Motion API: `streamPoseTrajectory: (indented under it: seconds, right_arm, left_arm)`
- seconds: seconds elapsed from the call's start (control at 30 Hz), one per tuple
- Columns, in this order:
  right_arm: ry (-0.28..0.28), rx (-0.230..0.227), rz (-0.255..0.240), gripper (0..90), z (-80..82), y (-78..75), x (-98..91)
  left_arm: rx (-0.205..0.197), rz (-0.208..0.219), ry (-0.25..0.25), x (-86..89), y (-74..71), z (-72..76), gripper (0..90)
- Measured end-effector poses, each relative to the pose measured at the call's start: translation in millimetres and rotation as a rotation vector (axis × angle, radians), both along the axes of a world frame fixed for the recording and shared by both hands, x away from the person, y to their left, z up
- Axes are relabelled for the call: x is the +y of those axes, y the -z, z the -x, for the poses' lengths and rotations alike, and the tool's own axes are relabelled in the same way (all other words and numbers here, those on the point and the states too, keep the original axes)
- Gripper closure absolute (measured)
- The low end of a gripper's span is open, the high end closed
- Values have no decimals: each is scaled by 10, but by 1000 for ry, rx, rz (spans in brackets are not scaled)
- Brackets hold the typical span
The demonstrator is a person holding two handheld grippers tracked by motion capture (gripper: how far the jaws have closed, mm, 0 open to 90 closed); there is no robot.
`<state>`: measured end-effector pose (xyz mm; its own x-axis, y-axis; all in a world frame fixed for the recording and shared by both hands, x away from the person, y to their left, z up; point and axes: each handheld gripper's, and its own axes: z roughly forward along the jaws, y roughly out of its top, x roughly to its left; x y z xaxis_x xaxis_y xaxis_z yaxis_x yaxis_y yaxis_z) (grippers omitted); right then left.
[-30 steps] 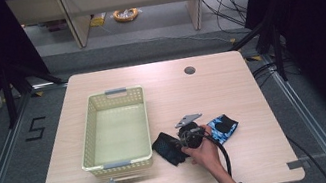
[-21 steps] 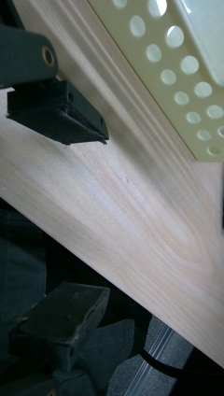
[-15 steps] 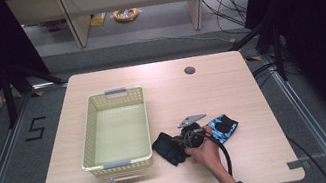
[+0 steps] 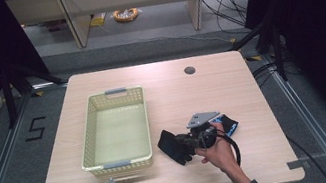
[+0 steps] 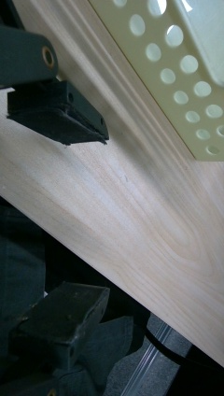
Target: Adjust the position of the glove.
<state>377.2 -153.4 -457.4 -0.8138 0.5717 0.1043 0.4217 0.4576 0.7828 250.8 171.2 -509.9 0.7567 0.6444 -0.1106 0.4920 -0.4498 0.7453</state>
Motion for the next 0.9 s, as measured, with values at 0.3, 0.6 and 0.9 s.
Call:
streamPoseTrajectory:
  seconds: [0.3, 0.6, 0.9]
  right_arm:
    - [-57, 39, -66, 872, 334, -116, -285]
    - [-149, 22, -47, 871, 479, -95, -298]
    - [-284, 46, 29, 871, 335, 53, -171]
  left_arm:
    - [-8, -1, 16, 5, 1, -17, 200]
    - [-40, -15, 32, -11, 1, -40, 203]
    - [-35, 46, 51, -233, -11, -59, 223]
